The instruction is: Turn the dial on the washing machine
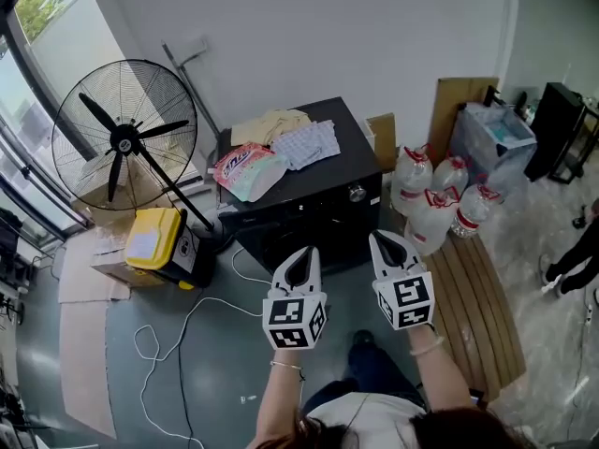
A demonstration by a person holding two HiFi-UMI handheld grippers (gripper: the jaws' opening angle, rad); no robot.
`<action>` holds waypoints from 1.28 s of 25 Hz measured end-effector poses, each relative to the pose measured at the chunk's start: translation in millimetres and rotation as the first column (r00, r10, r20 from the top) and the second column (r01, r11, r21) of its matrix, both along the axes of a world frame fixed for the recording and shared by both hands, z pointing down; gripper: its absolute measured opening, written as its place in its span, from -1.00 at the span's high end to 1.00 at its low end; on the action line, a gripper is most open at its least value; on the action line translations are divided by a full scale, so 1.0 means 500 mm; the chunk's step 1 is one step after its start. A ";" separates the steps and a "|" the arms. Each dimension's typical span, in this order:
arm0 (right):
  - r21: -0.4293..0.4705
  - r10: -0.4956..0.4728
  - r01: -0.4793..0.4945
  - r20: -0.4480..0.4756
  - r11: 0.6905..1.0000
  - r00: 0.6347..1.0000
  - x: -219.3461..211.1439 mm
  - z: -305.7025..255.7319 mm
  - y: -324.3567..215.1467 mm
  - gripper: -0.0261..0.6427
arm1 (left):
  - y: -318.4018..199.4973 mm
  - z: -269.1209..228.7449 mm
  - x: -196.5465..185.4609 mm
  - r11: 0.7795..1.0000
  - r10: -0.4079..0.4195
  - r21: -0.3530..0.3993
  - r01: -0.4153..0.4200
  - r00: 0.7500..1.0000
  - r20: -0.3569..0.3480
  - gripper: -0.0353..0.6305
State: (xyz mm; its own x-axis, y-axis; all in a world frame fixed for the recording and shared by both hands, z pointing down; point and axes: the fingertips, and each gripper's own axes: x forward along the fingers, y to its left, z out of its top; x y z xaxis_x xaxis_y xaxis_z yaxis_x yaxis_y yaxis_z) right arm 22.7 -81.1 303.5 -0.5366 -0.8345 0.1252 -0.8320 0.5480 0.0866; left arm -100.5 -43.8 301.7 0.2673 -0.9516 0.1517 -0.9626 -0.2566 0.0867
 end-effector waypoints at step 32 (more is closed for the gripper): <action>0.092 0.008 -0.007 -0.014 0.996 1.000 -0.002 -0.104 0.213 0.84 | 0.212 -0.079 -0.008 0.998 0.018 0.053 -0.019 1.000 0.014 0.84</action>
State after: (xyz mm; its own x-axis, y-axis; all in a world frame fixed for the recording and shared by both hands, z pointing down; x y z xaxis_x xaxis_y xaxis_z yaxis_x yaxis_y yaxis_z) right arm 21.6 25.6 251.5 -0.5288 -0.8469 0.0560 -0.8344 0.5308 0.1485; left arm -104.6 62.2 262.3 0.2835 -0.9532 0.1051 -0.9586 -0.2785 0.0594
